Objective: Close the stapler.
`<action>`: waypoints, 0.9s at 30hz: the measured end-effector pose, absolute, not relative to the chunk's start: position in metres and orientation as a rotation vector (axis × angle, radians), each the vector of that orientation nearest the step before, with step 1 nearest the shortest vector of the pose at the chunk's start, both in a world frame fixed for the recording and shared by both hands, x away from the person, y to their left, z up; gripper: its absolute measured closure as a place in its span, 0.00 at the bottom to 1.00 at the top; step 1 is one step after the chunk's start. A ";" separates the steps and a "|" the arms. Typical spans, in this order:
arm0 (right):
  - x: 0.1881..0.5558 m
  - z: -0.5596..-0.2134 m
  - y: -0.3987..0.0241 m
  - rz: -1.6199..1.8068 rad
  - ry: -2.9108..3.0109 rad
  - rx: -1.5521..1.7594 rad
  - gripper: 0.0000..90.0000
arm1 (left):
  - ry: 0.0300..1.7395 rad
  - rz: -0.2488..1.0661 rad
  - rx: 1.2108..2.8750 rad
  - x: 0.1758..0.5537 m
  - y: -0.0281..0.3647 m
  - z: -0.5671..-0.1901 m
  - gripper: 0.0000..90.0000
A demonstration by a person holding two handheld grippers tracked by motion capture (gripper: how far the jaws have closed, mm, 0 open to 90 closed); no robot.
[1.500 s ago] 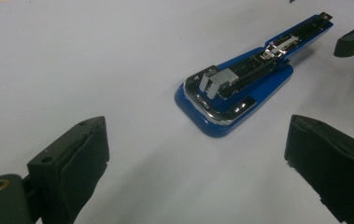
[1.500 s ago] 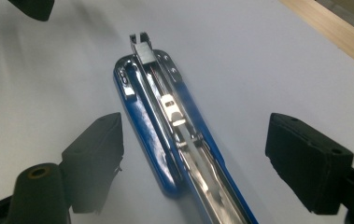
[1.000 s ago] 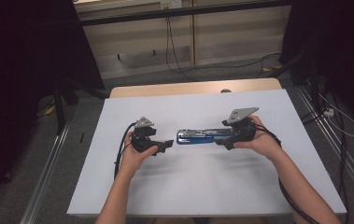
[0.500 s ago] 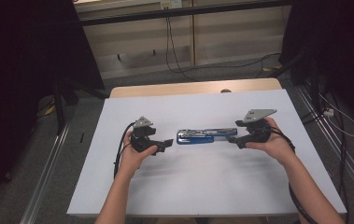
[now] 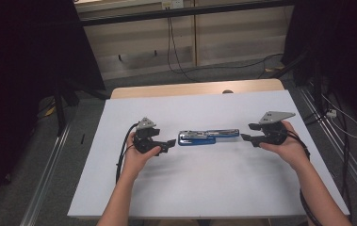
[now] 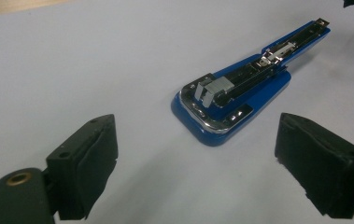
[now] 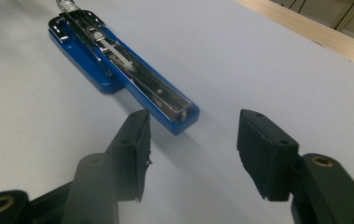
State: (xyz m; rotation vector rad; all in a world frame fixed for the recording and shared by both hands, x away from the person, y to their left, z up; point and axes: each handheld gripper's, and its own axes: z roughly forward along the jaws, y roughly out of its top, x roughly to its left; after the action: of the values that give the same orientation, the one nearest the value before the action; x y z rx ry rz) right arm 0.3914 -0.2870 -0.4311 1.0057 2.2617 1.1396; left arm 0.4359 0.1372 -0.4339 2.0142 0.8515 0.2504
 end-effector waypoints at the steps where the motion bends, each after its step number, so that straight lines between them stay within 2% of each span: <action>1: 0.391 -0.432 -0.288 1.141 2.265 1.007 0.57 | 0.848 0.257 2.015 0.436 0.137 -0.434 0.18; 3: 0.389 -0.432 -0.290 1.135 2.263 1.015 0.60 | 0.840 0.271 2.014 0.436 0.137 -0.433 0.21; 7: 0.388 -0.434 -0.293 1.131 2.253 1.035 0.75 | 0.849 0.248 1.985 0.435 0.134 -0.432 0.31; 9: 0.388 -0.436 -0.294 1.133 2.255 1.036 0.81 | 0.844 0.231 1.975 0.435 0.133 -0.432 0.42; 11: 0.388 -0.438 -0.294 1.134 2.257 1.047 0.87 | 0.834 0.230 1.972 0.434 0.131 -0.433 0.49; 16: 0.390 -0.443 -0.293 1.125 2.253 1.084 0.94 | 0.806 0.229 1.970 0.434 0.124 -0.435 0.69; 21: 0.390 -0.445 -0.292 1.112 2.271 1.088 0.98 | 0.773 0.229 1.978 0.436 0.115 -0.440 0.84; 27: 0.391 -0.448 -0.292 1.107 2.277 1.100 0.99 | 0.741 0.227 2.010 0.438 0.103 -0.447 0.92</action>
State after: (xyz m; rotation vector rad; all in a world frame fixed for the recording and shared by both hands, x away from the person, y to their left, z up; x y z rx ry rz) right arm 0.3909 -0.2918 -0.4483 1.0999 2.2766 1.1067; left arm 0.4377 0.1028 -0.4466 2.0102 0.7413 0.2274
